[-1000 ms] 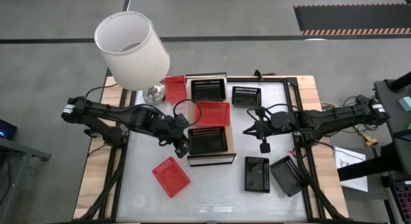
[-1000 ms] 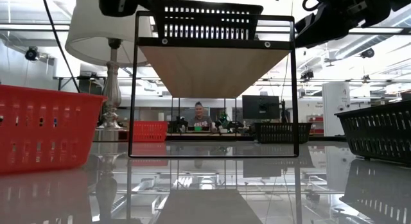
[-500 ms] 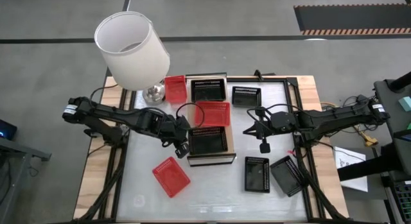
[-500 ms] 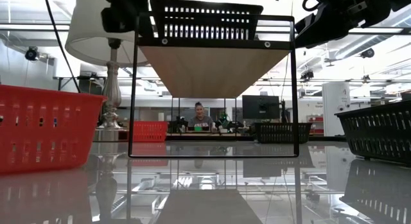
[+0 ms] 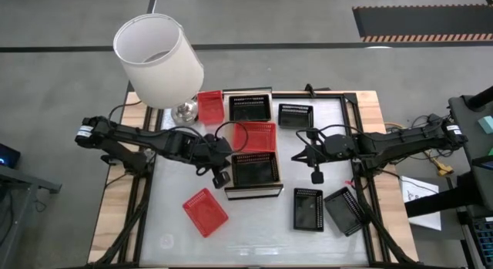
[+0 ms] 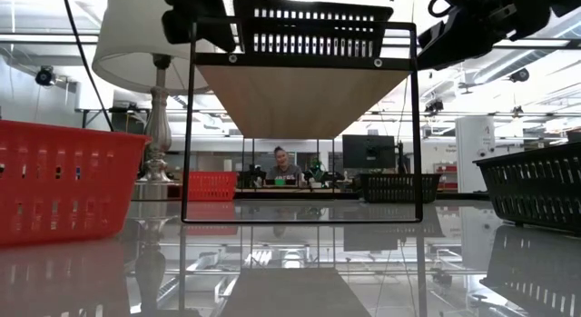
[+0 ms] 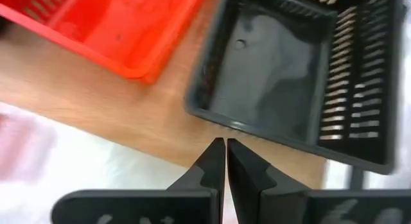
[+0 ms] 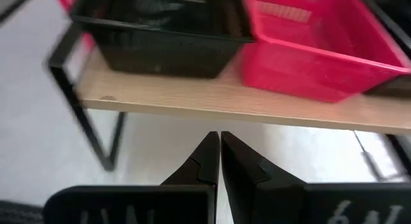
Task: Stack baskets on shelf by color
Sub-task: Put the black bin on the shelf, then adjust the red bin on the shelf
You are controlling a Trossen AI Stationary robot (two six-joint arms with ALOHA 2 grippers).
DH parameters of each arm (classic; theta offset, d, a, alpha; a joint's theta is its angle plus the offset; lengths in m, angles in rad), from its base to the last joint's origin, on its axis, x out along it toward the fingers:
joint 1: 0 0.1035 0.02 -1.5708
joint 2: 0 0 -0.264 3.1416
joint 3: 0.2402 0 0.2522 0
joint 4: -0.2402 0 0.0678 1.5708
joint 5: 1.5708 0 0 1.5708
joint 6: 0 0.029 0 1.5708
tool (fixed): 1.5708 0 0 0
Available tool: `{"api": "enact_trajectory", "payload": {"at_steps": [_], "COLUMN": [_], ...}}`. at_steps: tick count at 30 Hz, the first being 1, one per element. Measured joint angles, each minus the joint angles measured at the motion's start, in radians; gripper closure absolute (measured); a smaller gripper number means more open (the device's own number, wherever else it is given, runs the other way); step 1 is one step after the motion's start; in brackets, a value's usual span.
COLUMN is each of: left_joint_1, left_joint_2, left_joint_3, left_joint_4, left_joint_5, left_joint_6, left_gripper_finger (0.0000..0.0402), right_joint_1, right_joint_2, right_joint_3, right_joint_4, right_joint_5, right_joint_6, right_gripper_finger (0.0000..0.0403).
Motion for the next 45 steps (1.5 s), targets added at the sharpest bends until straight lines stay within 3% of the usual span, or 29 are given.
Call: {"api": "enact_trajectory", "payload": {"at_steps": [7, 12, 25, 37, 45], "left_joint_1": [0.024, 0.063, 0.156, 0.155, 0.155], "left_joint_2": [0.0, 0.0, 0.0, 0.0, 0.0], "left_joint_3": [0.0, 0.0, -0.033, -0.044, -0.046], "left_joint_4": [-0.044, -0.042, -0.006, 0.032, 0.059], "left_joint_5": [-0.159, -0.224, -0.227, -0.164, -0.129], "left_joint_6": [0.108, 0.19, 0.314, 0.319, 0.318], "left_gripper_finger": [0.0401, 0.0401, 0.0401, 0.0401, 0.0401], "right_joint_1": [-0.002, -0.052, -0.234, -0.241, -0.243], "right_joint_2": [0.0, 0.014, 0.252, 0.396, 0.397], "right_joint_3": [0.0, 0.037, 0.18, 0.312, 0.32], "right_joint_4": [0.03, 0.037, 0.036, 0.019, 0.015], "right_joint_5": [0.161, 0.173, 0.085, 0.083, 0.093], "right_joint_6": [0.01, -0.016, -0.103, -0.146, -0.146], "right_gripper_finger": [0.0394, 0.0394, 0.0394, 0.0394, 0.0394]}}
